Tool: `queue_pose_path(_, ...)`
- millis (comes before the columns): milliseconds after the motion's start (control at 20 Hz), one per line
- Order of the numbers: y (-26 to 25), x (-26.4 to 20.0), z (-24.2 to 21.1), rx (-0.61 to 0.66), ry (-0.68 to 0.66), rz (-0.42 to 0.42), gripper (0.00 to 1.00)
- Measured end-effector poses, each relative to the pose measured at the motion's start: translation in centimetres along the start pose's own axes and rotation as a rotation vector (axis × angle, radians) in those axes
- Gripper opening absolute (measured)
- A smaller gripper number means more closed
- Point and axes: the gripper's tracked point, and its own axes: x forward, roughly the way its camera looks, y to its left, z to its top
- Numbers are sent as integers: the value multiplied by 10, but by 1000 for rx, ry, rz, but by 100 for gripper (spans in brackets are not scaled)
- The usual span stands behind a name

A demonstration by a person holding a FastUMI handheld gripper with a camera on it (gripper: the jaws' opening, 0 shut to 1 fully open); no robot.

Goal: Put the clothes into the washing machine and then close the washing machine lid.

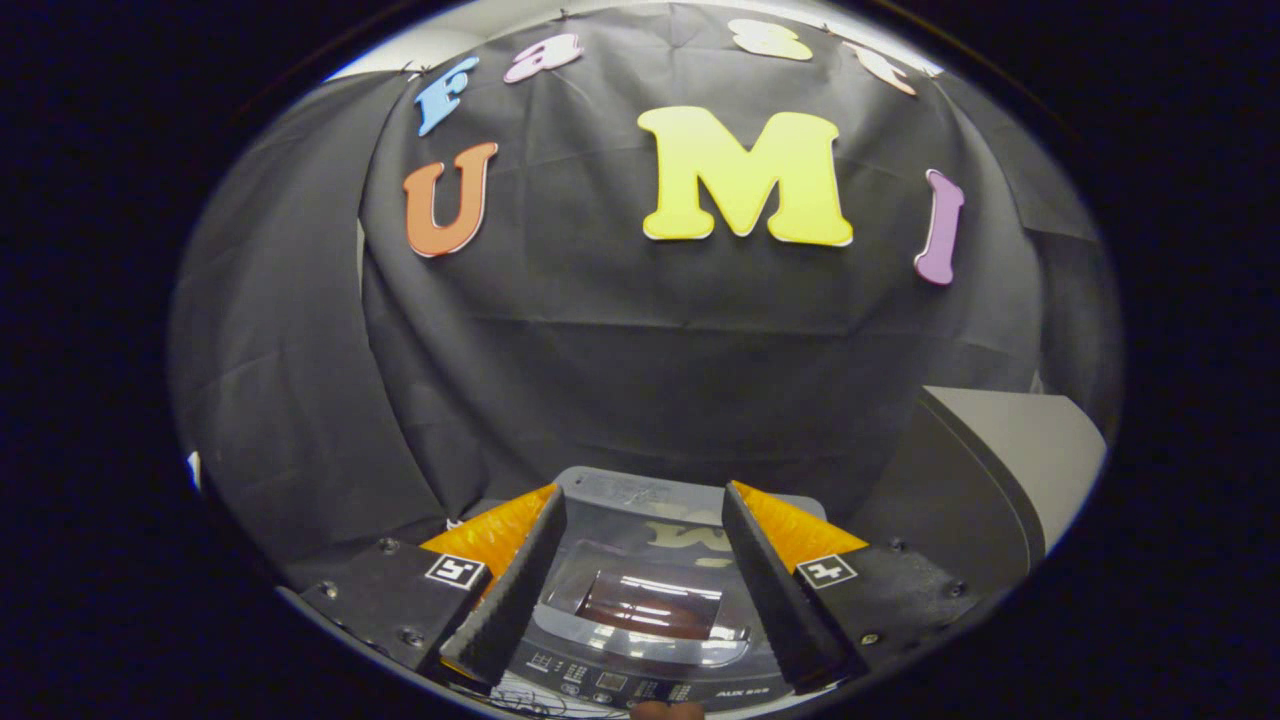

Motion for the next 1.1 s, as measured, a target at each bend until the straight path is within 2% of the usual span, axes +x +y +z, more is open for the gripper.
queue_pose_path(150,-14,-49,19,-14,-65,-5,98)
queue_pose_path(400,-70,-168,31,-29,-147,-83,98)
queue_pose_path(550,-108,-242,15,18,-132,-138,98)
queue_pose_path(800,-163,-345,-22,26,-104,-255,98)
queue_pose_path(900,-179,-379,-35,29,-97,-278,98)
queue_pose_path(1100,-197,-431,-54,30,-104,-256,98)
